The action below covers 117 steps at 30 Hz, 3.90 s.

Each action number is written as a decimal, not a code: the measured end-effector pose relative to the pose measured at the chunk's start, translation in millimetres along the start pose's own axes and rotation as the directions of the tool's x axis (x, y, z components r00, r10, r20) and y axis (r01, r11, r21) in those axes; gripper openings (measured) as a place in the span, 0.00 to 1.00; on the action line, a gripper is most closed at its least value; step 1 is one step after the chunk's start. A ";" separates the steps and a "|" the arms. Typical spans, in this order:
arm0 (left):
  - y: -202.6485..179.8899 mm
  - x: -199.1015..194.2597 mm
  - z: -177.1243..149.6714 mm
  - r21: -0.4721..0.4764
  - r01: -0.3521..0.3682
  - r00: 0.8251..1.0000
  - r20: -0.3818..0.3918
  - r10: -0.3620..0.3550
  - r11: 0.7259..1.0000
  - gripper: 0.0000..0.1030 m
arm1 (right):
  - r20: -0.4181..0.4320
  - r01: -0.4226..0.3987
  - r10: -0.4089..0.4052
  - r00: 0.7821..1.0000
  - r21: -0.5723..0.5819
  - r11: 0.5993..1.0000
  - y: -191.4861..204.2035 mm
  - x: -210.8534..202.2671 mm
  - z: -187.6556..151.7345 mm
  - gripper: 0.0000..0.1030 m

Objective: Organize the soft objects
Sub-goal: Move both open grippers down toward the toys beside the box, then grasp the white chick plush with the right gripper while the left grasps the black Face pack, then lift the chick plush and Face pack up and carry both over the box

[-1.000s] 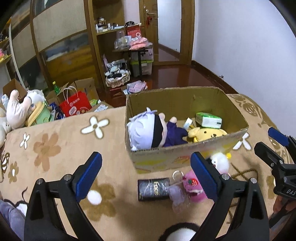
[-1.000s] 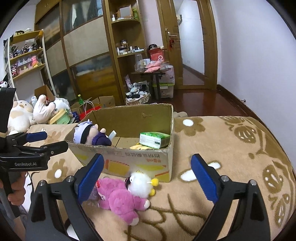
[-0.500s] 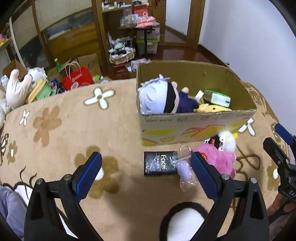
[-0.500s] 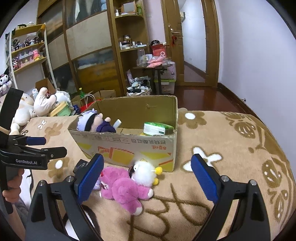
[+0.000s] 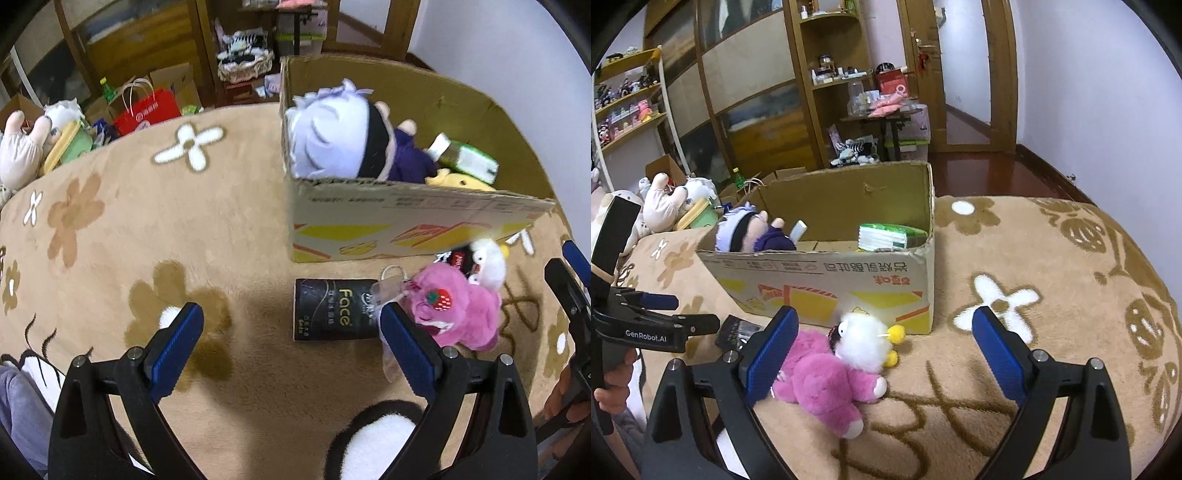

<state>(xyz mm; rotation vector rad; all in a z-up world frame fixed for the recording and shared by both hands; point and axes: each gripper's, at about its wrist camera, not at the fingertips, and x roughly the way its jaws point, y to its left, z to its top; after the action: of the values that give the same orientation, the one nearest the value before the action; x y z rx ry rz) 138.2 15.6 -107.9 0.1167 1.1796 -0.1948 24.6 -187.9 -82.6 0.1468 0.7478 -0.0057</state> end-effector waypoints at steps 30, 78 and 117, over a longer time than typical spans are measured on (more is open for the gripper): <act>-1.3 53.0 11.5 -0.018 0.114 0.985 -0.127 -0.116 0.993 0.93 | -0.165 0.008 -0.003 0.986 0.030 1.000 -4.6 75.4 -16.4 0.95; -22.0 -31.5 -33.8 0.068 0.019 0.992 0.121 -0.027 0.997 0.61 | -0.050 -0.057 0.057 0.997 0.012 0.998 16.5 12.4 -4.3 0.33; -30.6 -126.4 26.8 0.116 -0.062 0.758 0.652 -0.029 0.991 0.61 | 0.319 -0.123 0.118 0.940 -0.006 0.992 8.1 -46.0 54.2 0.34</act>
<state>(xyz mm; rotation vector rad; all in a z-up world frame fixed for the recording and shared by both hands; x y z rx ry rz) 109.5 -8.0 19.6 0.1583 0.4566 -0.2710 28.0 -189.4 -11.1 0.2000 0.4136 0.0804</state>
